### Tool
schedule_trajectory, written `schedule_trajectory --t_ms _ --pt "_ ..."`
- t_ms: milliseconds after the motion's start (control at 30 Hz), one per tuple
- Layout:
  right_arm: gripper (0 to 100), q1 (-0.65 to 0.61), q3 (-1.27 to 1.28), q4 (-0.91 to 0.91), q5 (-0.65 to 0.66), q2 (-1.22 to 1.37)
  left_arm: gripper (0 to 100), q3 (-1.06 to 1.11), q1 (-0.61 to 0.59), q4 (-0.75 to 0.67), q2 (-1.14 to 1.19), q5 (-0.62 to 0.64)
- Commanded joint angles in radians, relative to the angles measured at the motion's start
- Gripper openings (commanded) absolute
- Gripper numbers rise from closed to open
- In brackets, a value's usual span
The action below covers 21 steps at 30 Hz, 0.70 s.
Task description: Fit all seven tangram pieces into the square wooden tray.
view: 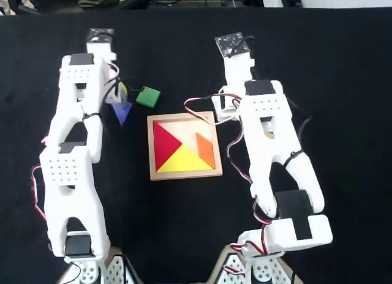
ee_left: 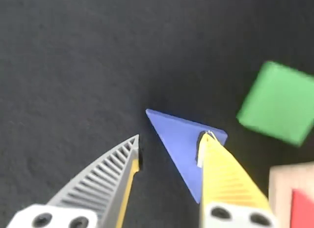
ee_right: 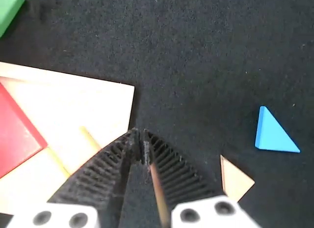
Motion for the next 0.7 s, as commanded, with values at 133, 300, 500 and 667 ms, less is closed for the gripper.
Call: schedule_trajectory --t_ms 133,300,500,667 --pt "1.1 -0.018 0.001 -0.014 -0.002 -0.061 20 -0.051 0.028 0.204 -0.014 -0.092" --pt "1.1 -0.021 -0.002 -0.011 0.000 -0.068 20 -0.059 0.018 0.342 -0.025 -0.091" --pt "1.1 -0.120 -0.096 0.109 -0.015 -0.068 20 -0.102 -0.031 0.431 -0.190 -0.084" --pt "1.4 -0.176 -0.170 0.207 -0.126 -0.068 20 0.013 -0.081 0.428 -0.253 -0.091"
